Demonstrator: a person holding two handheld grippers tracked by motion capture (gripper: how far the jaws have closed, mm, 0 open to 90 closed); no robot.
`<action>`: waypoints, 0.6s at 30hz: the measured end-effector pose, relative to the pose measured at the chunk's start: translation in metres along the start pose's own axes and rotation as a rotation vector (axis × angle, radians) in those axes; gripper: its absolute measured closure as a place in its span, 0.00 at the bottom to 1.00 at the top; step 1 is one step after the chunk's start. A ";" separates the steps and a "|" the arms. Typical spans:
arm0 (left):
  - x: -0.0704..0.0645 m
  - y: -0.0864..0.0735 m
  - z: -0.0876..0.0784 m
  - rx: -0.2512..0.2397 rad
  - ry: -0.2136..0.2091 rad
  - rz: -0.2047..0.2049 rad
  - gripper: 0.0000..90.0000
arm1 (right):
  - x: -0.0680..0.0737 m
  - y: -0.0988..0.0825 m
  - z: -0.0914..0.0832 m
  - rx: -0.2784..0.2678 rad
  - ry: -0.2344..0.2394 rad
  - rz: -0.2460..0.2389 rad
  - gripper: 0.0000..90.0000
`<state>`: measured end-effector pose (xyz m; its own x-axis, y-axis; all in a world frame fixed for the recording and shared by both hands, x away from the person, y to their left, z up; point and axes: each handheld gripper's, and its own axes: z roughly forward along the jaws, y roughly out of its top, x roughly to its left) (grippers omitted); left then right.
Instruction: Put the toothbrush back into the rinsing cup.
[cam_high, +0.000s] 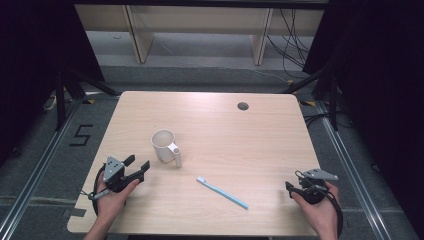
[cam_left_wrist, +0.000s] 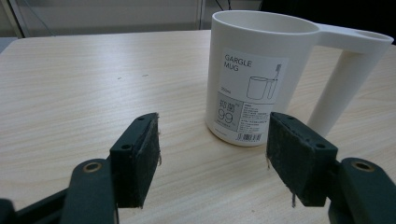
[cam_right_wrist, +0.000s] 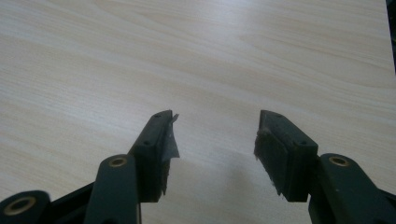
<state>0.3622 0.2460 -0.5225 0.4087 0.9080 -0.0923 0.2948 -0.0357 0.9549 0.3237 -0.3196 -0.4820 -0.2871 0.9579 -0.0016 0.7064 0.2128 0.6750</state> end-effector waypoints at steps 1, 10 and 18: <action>0.000 0.000 0.000 0.006 0.003 0.001 0.38 | -0.003 0.001 0.001 -0.019 -0.002 -0.039 0.52; -0.001 0.000 0.000 0.009 -0.002 0.000 0.37 | 0.003 0.003 -0.001 0.046 0.013 -0.004 0.52; -0.001 0.000 -0.002 0.004 -0.008 -0.007 0.37 | 0.010 0.012 0.000 0.111 0.035 -0.080 0.51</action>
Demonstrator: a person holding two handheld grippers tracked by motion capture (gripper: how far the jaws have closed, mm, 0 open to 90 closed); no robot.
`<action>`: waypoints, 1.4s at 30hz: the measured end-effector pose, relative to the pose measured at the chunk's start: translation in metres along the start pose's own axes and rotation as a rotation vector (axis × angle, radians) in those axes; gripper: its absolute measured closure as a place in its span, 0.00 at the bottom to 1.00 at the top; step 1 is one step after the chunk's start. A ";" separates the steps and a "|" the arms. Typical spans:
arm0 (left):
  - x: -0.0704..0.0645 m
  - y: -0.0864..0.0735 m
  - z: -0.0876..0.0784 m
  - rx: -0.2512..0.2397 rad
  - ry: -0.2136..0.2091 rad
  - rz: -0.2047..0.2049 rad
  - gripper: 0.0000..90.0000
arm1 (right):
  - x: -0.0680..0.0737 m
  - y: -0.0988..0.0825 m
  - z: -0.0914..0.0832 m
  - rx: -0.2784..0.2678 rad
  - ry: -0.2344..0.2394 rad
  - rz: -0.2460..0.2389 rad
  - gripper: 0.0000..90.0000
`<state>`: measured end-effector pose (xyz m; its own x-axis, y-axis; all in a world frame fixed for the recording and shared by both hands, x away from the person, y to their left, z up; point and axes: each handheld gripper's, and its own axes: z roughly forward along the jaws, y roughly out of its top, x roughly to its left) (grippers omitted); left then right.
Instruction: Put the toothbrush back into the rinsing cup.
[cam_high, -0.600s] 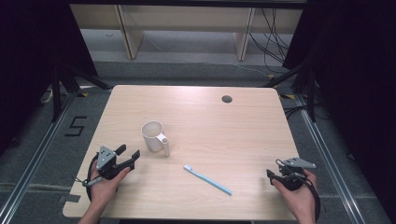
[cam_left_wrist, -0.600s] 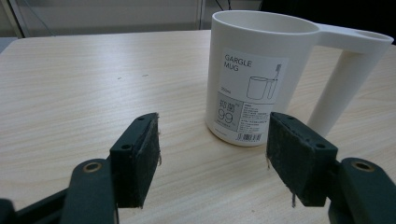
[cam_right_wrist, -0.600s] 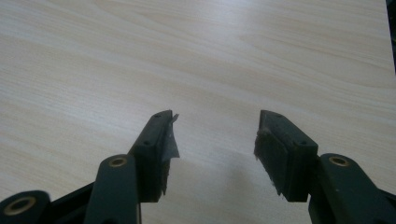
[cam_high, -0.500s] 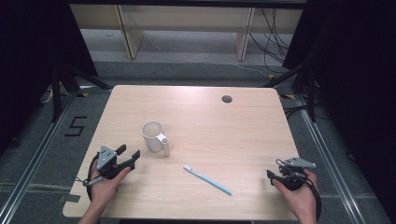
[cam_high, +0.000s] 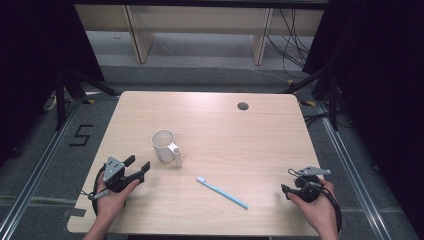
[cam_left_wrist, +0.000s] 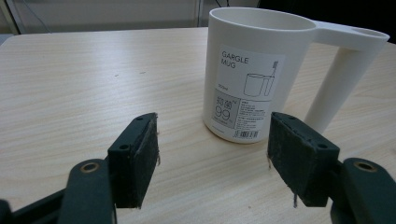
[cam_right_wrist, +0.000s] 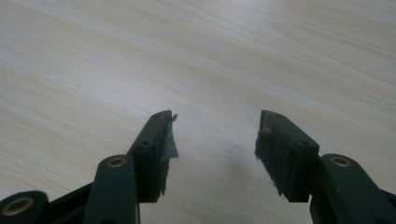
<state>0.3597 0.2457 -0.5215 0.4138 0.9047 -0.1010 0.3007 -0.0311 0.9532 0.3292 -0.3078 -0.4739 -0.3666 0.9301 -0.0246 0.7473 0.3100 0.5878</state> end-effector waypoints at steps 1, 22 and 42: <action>0.000 0.001 0.000 -0.002 -0.002 0.006 0.37 | 0.001 0.001 0.000 0.007 0.007 0.001 0.51; -0.001 0.012 -0.005 0.018 -0.003 -0.004 0.34 | 0.008 0.013 0.000 0.057 0.024 -0.030 0.50; 0.001 0.017 -0.012 0.043 -0.022 -0.005 0.34 | 0.027 0.038 0.004 0.156 0.072 -0.122 0.58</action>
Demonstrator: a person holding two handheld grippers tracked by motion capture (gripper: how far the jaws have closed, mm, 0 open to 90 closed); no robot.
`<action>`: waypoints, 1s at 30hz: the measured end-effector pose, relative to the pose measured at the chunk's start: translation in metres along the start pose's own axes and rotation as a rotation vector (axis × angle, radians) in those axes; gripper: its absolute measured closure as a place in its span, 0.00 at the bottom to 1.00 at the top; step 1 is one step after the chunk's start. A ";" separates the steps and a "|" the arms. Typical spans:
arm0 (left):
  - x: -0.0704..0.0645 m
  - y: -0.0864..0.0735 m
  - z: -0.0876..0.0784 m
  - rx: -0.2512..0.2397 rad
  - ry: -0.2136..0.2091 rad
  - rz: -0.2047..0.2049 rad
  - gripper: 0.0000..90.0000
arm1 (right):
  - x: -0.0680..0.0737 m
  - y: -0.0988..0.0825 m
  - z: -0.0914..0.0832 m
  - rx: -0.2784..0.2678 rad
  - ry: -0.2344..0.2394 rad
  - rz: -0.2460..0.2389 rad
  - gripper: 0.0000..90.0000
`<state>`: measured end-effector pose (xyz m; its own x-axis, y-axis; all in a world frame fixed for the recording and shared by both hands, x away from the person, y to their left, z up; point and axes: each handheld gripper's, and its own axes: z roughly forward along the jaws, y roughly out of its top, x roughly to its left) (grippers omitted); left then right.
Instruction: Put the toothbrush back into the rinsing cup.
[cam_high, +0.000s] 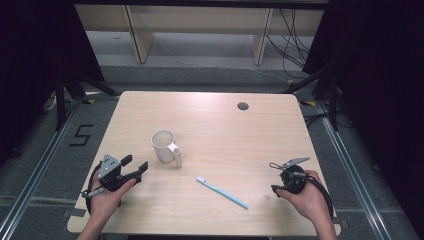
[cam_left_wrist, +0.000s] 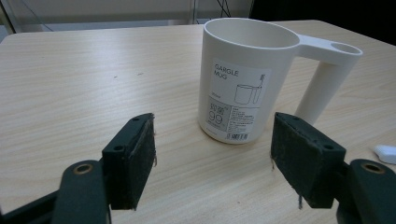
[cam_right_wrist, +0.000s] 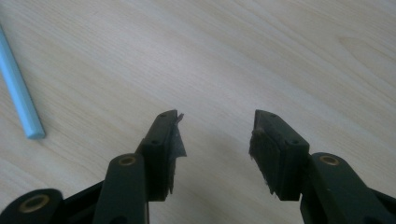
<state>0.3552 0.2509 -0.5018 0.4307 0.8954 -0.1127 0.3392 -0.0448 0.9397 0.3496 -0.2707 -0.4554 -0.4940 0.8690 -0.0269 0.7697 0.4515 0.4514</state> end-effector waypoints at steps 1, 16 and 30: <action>0.000 0.000 0.000 0.000 -0.002 0.000 0.34 | 0.000 0.001 -0.001 0.008 0.005 -0.028 0.60; -0.007 0.002 0.004 0.029 -0.044 0.024 0.34 | 0.027 0.028 0.006 0.093 0.053 -0.087 0.68; -0.009 0.002 0.007 0.017 -0.080 0.052 0.34 | 0.056 0.053 0.015 0.145 0.119 -0.141 0.78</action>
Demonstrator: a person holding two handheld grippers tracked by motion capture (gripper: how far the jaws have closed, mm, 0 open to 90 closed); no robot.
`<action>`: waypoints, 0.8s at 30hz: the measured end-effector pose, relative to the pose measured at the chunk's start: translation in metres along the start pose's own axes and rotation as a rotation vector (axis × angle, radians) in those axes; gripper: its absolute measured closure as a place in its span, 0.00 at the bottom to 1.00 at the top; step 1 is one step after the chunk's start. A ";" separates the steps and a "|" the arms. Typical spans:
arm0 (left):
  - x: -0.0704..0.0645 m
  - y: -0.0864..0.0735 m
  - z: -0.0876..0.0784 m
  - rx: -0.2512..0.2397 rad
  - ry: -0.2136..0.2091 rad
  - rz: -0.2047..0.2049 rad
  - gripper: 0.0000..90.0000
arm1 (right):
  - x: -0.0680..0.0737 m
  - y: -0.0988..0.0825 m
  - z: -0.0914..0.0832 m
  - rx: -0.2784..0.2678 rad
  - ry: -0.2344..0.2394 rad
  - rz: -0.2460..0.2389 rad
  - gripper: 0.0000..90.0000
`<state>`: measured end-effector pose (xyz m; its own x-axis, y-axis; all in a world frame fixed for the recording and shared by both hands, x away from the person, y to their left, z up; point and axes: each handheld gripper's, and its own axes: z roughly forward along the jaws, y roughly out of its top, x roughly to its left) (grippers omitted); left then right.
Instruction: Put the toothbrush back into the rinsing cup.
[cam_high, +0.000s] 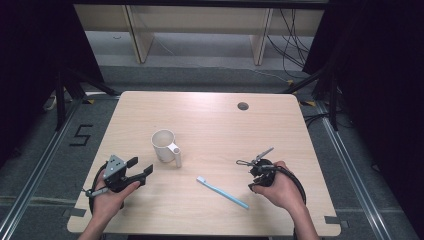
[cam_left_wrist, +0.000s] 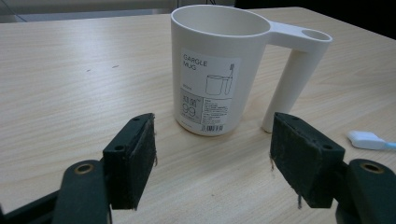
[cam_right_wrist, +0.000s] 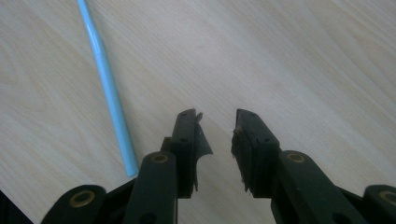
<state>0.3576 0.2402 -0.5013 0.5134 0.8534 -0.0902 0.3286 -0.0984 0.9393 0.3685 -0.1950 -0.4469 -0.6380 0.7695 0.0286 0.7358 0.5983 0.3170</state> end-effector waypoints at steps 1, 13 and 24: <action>0.000 0.000 0.000 0.000 -0.001 0.001 0.34 | 0.000 0.000 0.000 0.000 0.000 0.000 0.78; -0.002 0.001 0.001 0.006 -0.011 0.008 0.34 | 0.014 0.015 0.004 0.028 0.031 -0.060 0.78; -0.004 0.000 0.002 0.012 -0.014 0.014 0.34 | 0.021 0.022 0.005 0.048 0.051 -0.107 0.79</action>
<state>0.3575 0.2359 -0.5014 0.5294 0.8445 -0.0814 0.3305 -0.1169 0.9365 0.3723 -0.1642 -0.4439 -0.7235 0.6888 0.0453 0.6719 0.6878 0.2748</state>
